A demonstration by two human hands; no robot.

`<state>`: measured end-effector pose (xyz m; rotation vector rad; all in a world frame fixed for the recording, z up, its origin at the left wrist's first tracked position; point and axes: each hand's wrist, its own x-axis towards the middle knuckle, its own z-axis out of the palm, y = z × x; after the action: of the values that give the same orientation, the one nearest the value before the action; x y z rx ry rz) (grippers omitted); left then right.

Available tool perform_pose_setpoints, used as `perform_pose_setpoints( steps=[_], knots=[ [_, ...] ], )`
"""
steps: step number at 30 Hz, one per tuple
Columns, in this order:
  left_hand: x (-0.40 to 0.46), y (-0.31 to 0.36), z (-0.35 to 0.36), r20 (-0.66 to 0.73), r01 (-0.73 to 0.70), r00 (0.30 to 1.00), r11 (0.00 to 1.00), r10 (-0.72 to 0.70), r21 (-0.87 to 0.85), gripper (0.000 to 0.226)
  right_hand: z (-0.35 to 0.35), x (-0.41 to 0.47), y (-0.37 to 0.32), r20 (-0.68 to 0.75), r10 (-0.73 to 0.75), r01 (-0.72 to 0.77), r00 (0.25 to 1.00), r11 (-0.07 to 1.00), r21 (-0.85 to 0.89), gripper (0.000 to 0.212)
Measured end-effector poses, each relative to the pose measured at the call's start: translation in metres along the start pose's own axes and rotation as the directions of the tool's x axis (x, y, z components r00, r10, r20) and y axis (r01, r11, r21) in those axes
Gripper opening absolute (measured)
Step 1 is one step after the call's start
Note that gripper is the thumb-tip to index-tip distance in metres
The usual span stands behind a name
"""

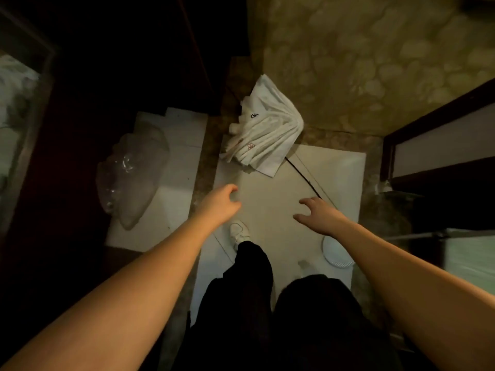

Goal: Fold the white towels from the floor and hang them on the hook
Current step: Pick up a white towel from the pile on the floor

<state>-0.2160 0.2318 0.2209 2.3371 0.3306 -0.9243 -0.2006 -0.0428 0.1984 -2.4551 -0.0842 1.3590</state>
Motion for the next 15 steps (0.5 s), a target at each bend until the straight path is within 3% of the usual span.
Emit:
perform_pose_setpoints(
  steps=[7,15],
  knots=[
    [0.183,-0.014,0.027,0.068,-0.034,0.997,0.997,0.029,0.070,0.048,-0.001,0.176,0.019,-0.001,0.125,-0.118,0.992,0.943,0.311,0.058],
    [0.389,-0.043,0.162,0.173,-0.009,0.985,1.000,0.008,0.006,0.035,0.050,0.393,0.109,0.105,0.201,-0.224,0.974,0.789,0.572,0.037]
  ],
)
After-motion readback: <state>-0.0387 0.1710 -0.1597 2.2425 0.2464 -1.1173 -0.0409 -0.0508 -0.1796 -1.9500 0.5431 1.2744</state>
